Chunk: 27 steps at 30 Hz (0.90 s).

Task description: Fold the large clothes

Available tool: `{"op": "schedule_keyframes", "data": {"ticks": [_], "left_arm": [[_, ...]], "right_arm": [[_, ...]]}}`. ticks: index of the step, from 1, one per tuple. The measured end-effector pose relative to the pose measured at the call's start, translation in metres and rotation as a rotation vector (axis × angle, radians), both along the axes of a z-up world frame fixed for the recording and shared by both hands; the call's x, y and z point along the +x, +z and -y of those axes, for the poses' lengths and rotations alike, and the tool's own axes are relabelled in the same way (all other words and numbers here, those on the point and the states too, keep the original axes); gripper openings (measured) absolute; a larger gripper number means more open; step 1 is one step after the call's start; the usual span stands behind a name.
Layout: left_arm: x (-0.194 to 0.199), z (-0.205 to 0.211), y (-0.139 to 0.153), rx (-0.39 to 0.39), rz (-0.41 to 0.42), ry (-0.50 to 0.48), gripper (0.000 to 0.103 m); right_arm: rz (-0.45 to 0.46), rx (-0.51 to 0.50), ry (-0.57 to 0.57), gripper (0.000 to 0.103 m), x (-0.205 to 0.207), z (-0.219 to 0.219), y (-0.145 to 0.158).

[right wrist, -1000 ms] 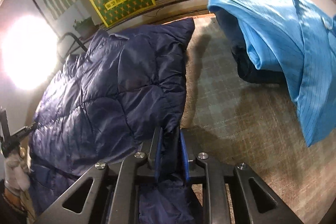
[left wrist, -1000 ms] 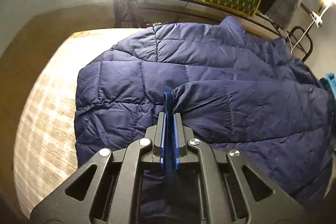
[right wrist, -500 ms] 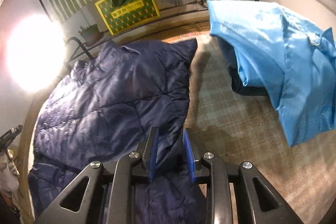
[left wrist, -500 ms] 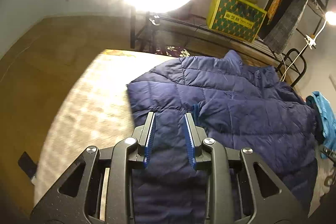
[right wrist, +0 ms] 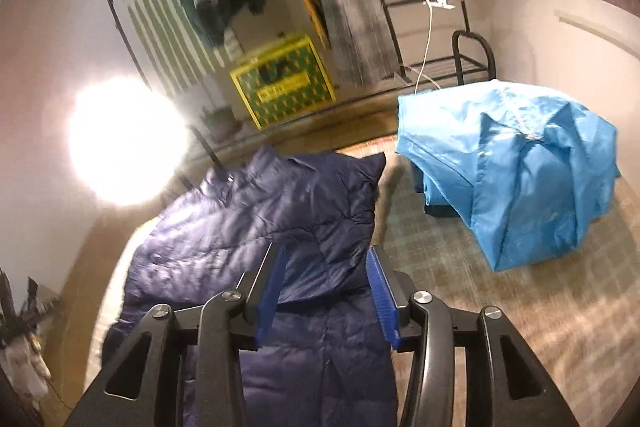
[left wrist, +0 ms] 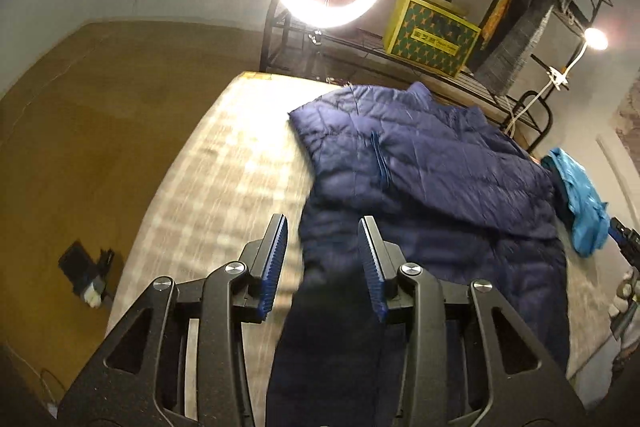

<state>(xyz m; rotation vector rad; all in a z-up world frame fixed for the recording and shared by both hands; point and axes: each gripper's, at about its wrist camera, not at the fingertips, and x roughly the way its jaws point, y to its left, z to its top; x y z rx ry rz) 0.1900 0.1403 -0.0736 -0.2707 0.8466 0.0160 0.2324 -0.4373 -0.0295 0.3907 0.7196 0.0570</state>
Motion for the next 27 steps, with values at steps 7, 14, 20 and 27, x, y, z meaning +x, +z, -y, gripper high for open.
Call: {"op": "schedule_keyframes", "data": {"ticks": [7, 14, 20, 27], "left_arm": [[-0.073, -0.005, -0.017, -0.09, -0.057, -0.025, 0.05], [-0.133, -0.015, -0.063, -0.188, -0.168, -0.018, 0.053], [-0.172, -0.019, -0.105, -0.243, -0.266, -0.008, 0.053], [-0.182, -0.014, -0.122, -0.288, -0.31, -0.025, 0.053]], "right_arm": [[0.01, 0.006, 0.065, 0.045, -0.059, -0.005, 0.02], [-0.08, -0.01, 0.115, 0.063, -0.149, 0.004, 0.001], [-0.233, 0.037, 0.107, 0.063, -0.203, -0.002, -0.053], [-0.37, 0.13, 0.086, 0.063, -0.231, -0.001, -0.11]]}}
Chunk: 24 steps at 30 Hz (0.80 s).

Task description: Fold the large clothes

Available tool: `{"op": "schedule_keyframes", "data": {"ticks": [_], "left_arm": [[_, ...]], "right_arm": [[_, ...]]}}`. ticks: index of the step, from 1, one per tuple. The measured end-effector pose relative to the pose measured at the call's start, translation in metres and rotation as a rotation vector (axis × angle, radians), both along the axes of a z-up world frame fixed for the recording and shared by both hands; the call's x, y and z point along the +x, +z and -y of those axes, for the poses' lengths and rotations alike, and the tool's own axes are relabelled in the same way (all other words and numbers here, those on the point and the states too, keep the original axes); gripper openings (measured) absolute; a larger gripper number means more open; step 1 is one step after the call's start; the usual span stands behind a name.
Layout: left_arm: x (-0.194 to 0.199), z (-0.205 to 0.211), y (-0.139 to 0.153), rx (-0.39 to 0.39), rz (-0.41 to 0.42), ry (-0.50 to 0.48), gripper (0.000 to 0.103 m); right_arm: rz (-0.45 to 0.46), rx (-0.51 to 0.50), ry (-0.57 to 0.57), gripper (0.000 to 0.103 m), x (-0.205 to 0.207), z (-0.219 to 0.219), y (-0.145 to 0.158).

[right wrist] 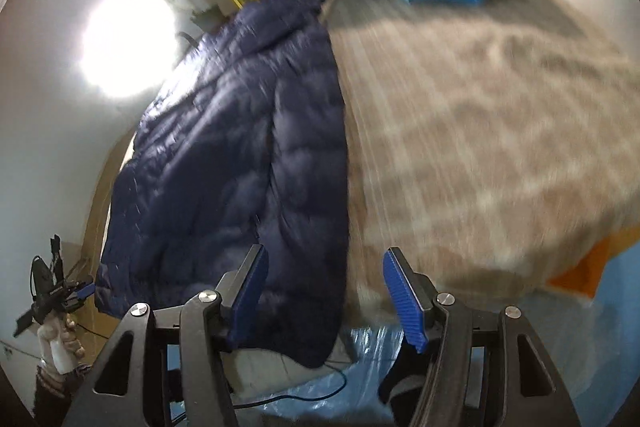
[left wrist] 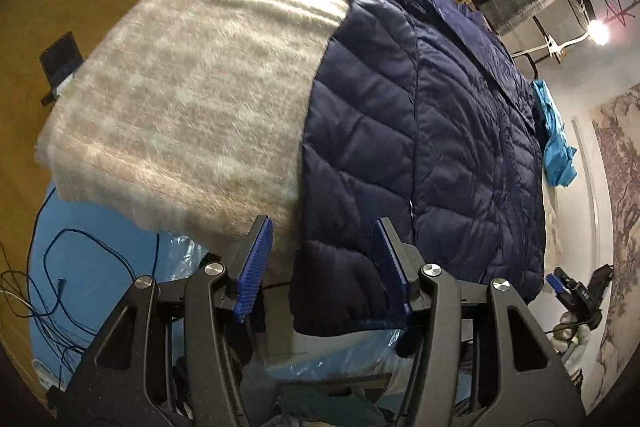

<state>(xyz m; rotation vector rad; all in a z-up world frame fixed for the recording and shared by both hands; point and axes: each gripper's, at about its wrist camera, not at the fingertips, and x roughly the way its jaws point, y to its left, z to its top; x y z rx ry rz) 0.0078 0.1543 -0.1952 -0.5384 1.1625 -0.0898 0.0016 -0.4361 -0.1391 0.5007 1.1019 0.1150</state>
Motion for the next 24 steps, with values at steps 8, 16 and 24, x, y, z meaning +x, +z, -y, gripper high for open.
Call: {"op": "schedule_keyframes", "data": {"ticks": [8, 16, 24], "left_arm": [[0.001, 0.015, -0.006, -0.005, -0.016, -0.059, 0.053], [0.005, 0.015, -0.013, -0.017, -0.029, -0.079, 0.005], [-0.016, 0.002, 0.017, -0.106, 0.045, -0.051, 0.003]], "right_arm": [[-0.09, 0.123, 0.018, 0.063, -0.013, -0.008, -0.039], [-0.106, 0.25, 0.091, 0.012, -0.011, -0.021, -0.049], [0.023, 0.086, 0.131, 0.001, -0.019, -0.007, 0.038]]}}
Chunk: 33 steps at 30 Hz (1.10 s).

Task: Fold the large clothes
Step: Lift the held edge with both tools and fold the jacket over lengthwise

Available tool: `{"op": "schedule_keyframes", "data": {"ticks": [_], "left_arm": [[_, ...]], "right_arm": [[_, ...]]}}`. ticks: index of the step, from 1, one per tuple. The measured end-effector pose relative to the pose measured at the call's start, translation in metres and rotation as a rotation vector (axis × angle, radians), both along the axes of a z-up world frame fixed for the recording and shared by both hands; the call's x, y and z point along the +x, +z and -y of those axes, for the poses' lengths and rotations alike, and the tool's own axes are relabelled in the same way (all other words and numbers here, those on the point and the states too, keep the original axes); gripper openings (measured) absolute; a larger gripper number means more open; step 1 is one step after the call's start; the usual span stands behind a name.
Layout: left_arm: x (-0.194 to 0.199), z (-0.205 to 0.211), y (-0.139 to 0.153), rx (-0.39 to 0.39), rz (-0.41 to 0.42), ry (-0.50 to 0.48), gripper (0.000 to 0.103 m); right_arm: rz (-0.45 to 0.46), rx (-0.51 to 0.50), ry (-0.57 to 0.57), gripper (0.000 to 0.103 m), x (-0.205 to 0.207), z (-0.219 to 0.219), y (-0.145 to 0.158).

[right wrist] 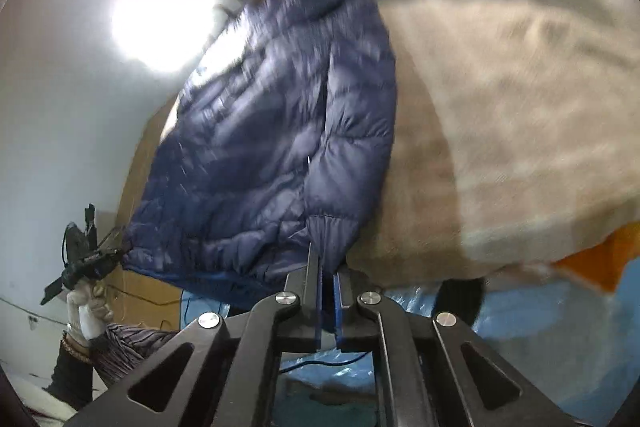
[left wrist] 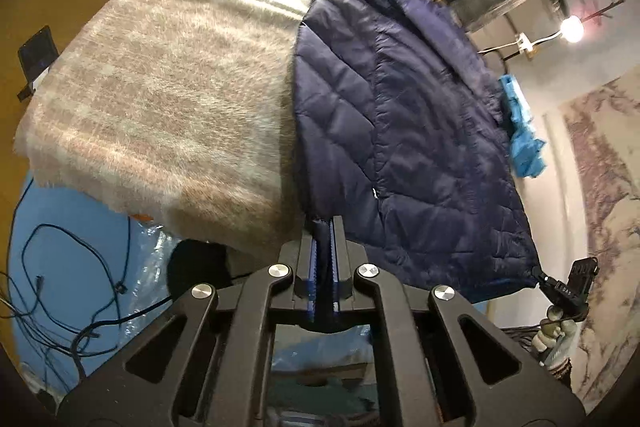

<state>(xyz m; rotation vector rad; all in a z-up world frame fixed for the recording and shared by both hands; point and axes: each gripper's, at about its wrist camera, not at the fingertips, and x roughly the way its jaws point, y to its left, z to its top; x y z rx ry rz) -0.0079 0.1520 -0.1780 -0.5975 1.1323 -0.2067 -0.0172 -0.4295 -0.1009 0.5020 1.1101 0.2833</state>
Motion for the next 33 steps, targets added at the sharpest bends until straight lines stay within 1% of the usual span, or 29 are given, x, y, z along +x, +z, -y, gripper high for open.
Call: {"op": "schedule_keyframes", "data": {"ticks": [1, 3, 4, 5, 6, 7, 8, 10, 13, 15, 19, 22, 25, 30, 33], "left_arm": [[-0.004, 0.001, 0.003, 0.013, 0.007, -0.008, 0.003], [-0.005, 0.005, -0.002, 0.027, -0.011, -0.031, 0.003], [-0.003, 0.008, -0.009, 0.048, -0.033, -0.044, 0.002], [-0.001, 0.009, -0.013, 0.061, -0.048, -0.048, 0.002], [0.001, 0.008, -0.019, 0.058, -0.064, -0.047, 0.002], [0.001, 0.006, -0.022, 0.041, -0.072, -0.038, 0.002], [0.001, 0.004, -0.022, 0.029, -0.071, -0.03, 0.002], [-0.002, -0.001, -0.013, -0.01, -0.045, -0.015, 0.002], [-0.004, -0.007, 0.007, -0.075, 0.002, 0.017, 0.002], [-0.001, -0.006, 0.019, -0.103, 0.036, 0.031, 0.002], [0.017, 0.001, 0.038, -0.139, 0.093, 0.035, 0.002], [0.038, 0.008, 0.048, -0.143, 0.118, 0.021, 0.002], [0.06, 0.013, 0.06, -0.127, 0.148, 0.011, 0.002], [0.101, 0.015, 0.08, -0.125, 0.191, 0.026, 0.002], [0.129, 0.017, 0.093, -0.109, 0.224, 0.031, 0.002]], "right_arm": [[0.031, -0.016, -0.009, 0.0, -0.002, 0.004, 0.011], [0.065, -0.071, -0.026, 0.0, -0.007, 0.007, 0.017], [0.047, -0.09, -0.027, 0.0, -0.006, 0.005, 0.009], [0.01, -0.102, -0.021, 0.0, -0.004, 0.001, -0.004], [-0.016, -0.111, -0.017, 0.0, -0.003, -0.002, -0.013], [-0.052, -0.123, -0.01, 0.0, -0.002, -0.007, -0.028], [-0.065, -0.13, -0.008, 0.0, -0.002, -0.012, -0.033], [-0.062, -0.11, -0.014, 0.0, -0.001, -0.011, -0.032], [-0.018, -0.044, -0.041, 0.0, 0.004, 0.002, -0.013], [0.016, 0.002, -0.059, 0.0, 0.009, 0.008, -0.001], [0.072, 0.05, -0.072, 0.0, 0.021, 0.01, 0.019], [0.102, 0.049, -0.073, 0.0, 0.037, 0.007, 0.028], [0.128, 0.039, -0.079, 0.0, 0.052, 0.006, 0.036], [0.165, 0.041, -0.108, 0.0, 0.09, 0.01, 0.047], [0.189, 0.031, -0.118, 0.0, 0.116, 0.012, 0.055]]}}
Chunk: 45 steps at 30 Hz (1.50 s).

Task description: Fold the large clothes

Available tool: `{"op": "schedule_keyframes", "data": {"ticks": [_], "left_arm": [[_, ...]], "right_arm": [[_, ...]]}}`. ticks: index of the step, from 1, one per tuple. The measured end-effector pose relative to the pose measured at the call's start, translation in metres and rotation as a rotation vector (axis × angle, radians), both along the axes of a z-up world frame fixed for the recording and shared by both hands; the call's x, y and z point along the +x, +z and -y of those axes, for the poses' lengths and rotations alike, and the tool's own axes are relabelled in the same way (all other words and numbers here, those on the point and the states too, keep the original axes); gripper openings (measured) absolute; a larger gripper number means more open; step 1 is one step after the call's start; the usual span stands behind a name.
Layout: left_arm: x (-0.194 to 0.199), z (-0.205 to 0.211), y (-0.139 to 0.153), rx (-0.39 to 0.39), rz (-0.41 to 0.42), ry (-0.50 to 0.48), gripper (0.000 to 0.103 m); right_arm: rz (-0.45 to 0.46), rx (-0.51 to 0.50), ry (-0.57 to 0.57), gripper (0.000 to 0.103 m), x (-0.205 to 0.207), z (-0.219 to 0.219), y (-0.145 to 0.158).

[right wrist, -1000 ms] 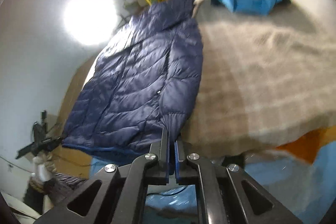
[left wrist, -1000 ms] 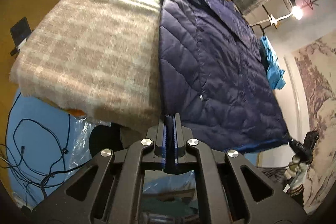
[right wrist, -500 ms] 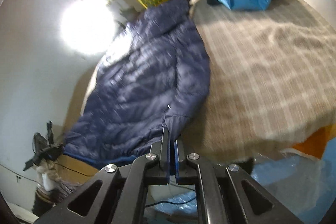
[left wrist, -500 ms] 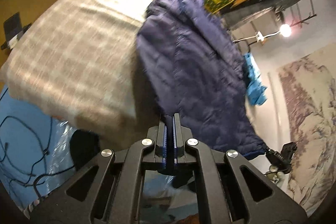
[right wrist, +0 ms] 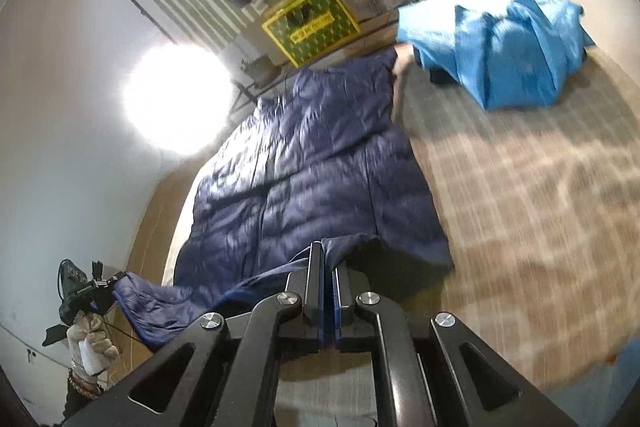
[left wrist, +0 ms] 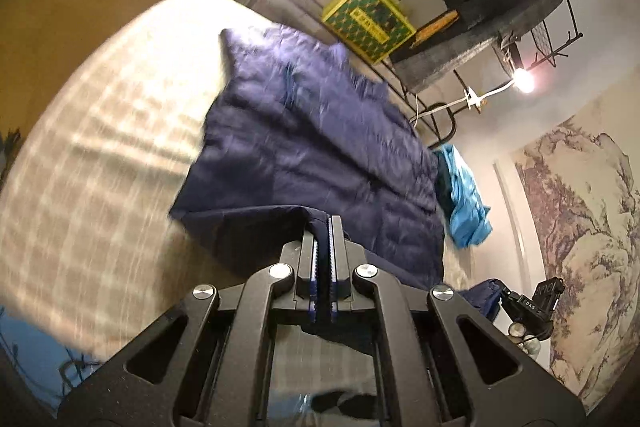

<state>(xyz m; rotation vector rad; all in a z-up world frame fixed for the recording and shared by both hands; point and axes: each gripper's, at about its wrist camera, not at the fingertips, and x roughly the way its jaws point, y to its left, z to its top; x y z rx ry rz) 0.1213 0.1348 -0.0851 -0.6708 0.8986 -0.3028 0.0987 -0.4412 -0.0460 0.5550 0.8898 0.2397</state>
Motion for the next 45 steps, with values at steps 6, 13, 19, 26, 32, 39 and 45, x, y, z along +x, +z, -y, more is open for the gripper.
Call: {"op": "schedule_keyframes", "data": {"ticks": [6, 13, 19, 26, 32, 39, 45], "left_arm": [[0.061, 0.001, 0.012, 0.046, 0.038, 0.032, 0.002], [0.137, 0.009, 0.012, 0.135, 0.061, 0.047, 0.002], [0.209, 0.015, 0.006, 0.189, 0.072, 0.06, 0.002], [0.293, 0.019, -0.013, 0.231, 0.067, 0.1, 0.002], [0.35, 0.019, -0.038, 0.24, 0.038, 0.133, 0.002], [0.402, 0.03, -0.065, 0.295, 0.011, 0.135, 0.002], [0.439, 0.044, -0.087, 0.345, -0.005, 0.141, 0.002]], "right_arm": [[0.032, -0.029, -0.02, 0.0, 0.058, 0.003, 0.013], [0.039, -0.058, -0.054, 0.0, 0.142, 0.003, 0.013], [0.04, -0.118, -0.075, 0.0, 0.23, -0.005, 0.01], [0.054, -0.181, -0.107, 0.0, 0.321, -0.015, 0.006], [0.047, -0.244, -0.109, 0.0, 0.378, -0.022, -0.011], [0.013, -0.286, -0.135, 0.0, 0.426, -0.016, -0.041], [-0.022, -0.338, -0.139, 0.0, 0.46, -0.015, -0.069]]}}
